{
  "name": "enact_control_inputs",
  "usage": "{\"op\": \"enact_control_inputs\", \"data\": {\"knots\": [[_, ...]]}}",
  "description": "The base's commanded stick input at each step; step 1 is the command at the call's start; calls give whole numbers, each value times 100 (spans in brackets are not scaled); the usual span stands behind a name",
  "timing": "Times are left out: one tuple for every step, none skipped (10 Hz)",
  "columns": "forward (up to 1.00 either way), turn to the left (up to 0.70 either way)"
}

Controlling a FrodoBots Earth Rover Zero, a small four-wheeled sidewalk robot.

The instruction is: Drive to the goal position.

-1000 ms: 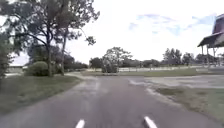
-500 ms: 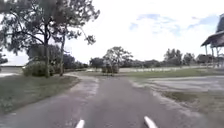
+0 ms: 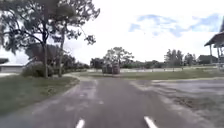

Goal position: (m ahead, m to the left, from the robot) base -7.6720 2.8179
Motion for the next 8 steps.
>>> {"op": "enact_control_inputs", "data": {"knots": [[70, 0], [70, 0], [70, 0], [70, 0], [70, 0], [70, 0], [70, 0], [70, 0]]}}
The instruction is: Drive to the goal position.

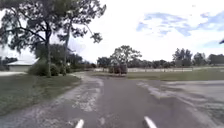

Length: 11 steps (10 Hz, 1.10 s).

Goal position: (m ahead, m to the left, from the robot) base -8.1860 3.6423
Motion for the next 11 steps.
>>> {"op": "enact_control_inputs", "data": {"knots": [[70, 0], [70, 0], [70, 0], [70, 0], [70, 0], [70, 0], [70, 0], [70, 0], [70, 0], [70, 0], [70, 0]]}}
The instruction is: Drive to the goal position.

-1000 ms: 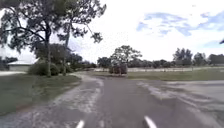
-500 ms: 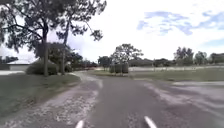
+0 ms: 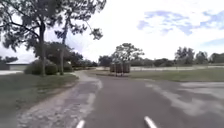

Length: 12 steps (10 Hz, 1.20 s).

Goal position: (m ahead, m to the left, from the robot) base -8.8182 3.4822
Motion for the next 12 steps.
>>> {"op": "enact_control_inputs", "data": {"knots": [[70, 0], [70, 0], [70, 0], [70, 0], [70, 0], [70, 0], [70, 0], [70, 0], [70, 0], [70, -15], [70, -31], [70, -29]]}}
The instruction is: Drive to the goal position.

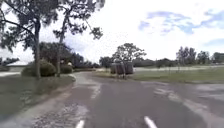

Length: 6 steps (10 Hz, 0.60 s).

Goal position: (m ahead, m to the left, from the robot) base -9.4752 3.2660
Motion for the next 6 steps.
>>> {"op": "enact_control_inputs", "data": {"knots": [[70, -16], [70, -3], [70, 0], [70, 0], [70, 0], [70, 0]]}}
